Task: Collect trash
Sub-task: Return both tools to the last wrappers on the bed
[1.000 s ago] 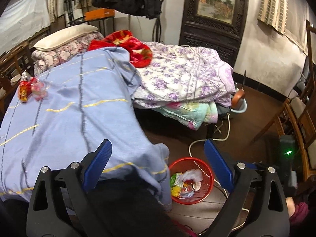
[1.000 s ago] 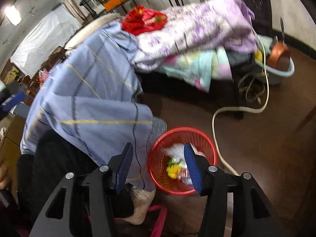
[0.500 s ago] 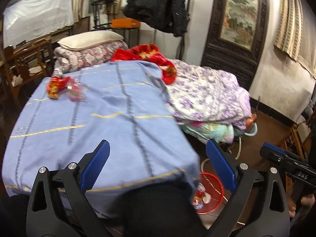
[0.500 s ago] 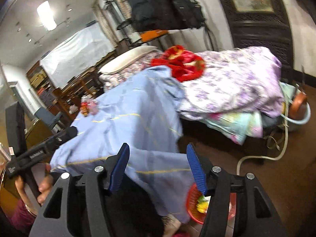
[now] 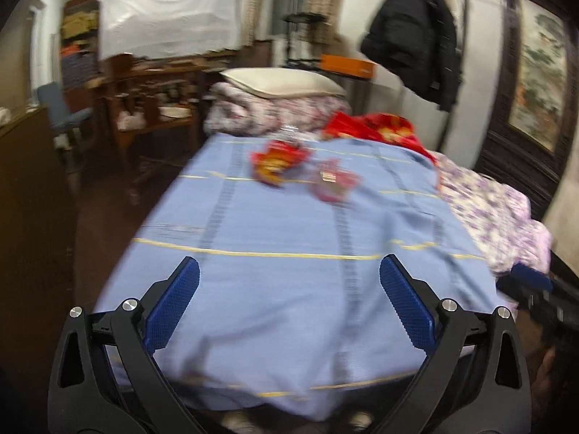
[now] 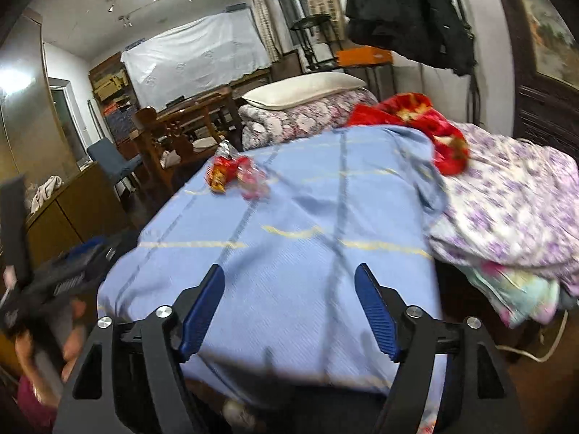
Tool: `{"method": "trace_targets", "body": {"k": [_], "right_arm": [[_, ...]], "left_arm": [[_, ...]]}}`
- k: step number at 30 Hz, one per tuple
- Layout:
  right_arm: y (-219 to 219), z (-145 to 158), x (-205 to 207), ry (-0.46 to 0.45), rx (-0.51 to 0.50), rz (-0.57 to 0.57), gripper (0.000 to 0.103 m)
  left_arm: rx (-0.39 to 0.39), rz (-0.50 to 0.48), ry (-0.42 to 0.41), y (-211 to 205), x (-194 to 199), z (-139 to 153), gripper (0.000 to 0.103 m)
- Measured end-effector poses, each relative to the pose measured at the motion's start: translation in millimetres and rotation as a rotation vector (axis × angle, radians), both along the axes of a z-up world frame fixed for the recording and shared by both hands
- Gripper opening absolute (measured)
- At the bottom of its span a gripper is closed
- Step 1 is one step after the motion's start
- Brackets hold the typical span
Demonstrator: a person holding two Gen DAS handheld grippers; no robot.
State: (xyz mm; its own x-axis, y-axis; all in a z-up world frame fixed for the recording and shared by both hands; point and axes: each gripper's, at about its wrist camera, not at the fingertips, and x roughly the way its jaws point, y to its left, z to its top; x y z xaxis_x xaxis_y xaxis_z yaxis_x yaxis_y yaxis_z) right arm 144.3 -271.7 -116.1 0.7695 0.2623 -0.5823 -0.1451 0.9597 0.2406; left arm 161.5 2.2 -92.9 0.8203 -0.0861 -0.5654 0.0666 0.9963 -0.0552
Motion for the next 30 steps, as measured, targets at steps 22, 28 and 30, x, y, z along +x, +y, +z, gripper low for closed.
{"method": "trace_targets", "body": {"k": [22, 28, 30], "right_arm": [[112.8, -22.7, 114.1, 0.058, -0.210, -0.017, 0.083], [116.0, -31.6, 136.7, 0.108, -0.203, -0.025, 0.083], [114.7, -35.4, 142.1, 0.120, -0.194, -0.032, 0.083]], "left_arm": [[-0.389, 0.080, -0.024, 106.5, -31.9, -17.2, 0.096], [-0.352, 0.058, -0.031, 92.5, -33.4, -15.3, 0.096], [-0.364, 0.043, -0.018, 87.6, -30.8, -17.0, 0.096]]}}
